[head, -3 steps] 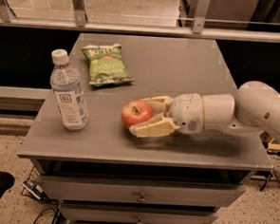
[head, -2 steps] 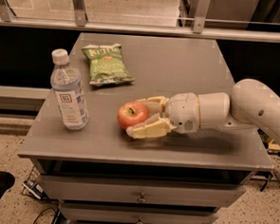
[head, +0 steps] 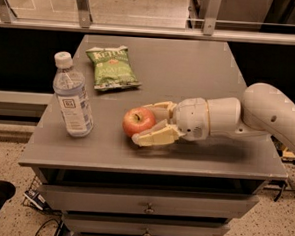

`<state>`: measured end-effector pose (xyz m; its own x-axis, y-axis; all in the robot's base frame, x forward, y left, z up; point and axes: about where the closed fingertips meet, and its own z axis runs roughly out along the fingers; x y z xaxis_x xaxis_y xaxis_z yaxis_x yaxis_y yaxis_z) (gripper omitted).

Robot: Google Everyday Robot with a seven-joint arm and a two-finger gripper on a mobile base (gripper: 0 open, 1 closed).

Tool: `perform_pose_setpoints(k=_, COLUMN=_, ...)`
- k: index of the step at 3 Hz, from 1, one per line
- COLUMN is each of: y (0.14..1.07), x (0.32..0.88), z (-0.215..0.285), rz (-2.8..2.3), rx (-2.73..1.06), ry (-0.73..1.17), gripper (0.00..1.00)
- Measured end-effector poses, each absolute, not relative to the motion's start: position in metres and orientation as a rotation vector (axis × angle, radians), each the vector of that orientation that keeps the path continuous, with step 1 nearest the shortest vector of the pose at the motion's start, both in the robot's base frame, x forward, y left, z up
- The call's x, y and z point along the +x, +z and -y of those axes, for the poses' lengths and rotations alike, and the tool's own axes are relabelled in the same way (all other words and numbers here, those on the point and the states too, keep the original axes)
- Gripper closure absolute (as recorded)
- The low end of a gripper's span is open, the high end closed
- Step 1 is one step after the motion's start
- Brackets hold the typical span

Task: Move apple near blue plastic bottle

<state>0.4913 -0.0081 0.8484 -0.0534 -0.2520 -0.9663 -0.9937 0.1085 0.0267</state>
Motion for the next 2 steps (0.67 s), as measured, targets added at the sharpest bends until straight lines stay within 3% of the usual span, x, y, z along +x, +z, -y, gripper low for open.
perform_pose_setpoints(k=2, y=0.8487, x=0.49, z=0.0038, rz=-1.47, rx=-1.303, ry=1.033, gripper=0.13)
